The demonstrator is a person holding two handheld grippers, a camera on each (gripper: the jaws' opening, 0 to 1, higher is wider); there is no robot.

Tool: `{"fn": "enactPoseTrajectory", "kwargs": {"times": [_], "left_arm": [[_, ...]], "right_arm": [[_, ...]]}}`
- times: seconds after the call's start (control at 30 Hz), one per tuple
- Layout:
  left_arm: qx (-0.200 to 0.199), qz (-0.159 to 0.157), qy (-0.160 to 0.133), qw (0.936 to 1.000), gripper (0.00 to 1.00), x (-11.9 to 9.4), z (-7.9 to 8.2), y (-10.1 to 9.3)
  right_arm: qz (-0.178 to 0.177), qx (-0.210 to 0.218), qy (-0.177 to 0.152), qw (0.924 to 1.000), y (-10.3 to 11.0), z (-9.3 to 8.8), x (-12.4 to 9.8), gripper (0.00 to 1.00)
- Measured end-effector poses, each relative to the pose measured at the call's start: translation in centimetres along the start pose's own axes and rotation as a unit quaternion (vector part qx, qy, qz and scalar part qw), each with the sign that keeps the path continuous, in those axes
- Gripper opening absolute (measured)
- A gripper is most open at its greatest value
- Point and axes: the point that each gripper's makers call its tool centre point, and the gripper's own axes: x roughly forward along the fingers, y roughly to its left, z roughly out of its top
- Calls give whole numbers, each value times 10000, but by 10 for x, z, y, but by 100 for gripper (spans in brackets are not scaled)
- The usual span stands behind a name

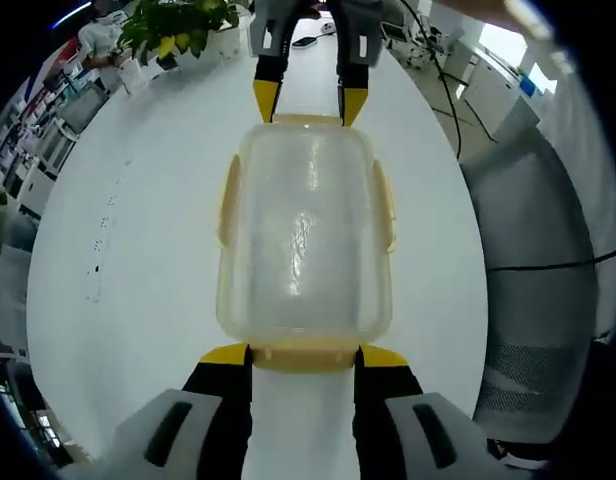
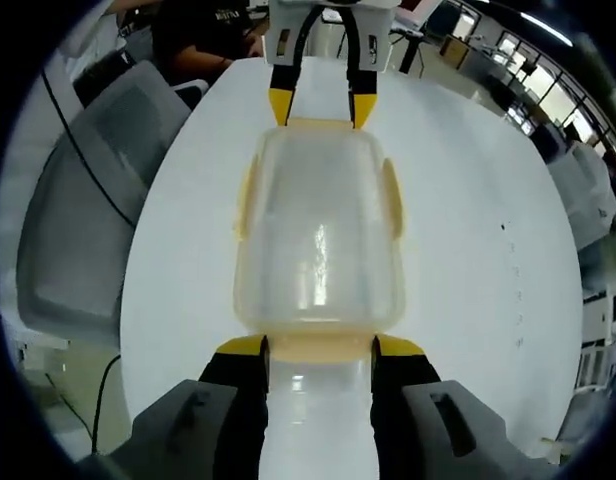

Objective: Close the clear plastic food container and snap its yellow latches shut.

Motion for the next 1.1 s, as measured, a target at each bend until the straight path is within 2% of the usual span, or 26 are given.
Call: {"fn": "enactPoseTrajectory", "kwargs": {"times": [0.77,1.1], "left_arm": [[3,-178,-21,9998,33,28,53,7],[-22,-256,-34,9997,33,35,66,6]], "right_arm": [[79,140,283,9995,-3,-60,-12,36],[128,146,349,9992,-3,-76,-11,36]]}}
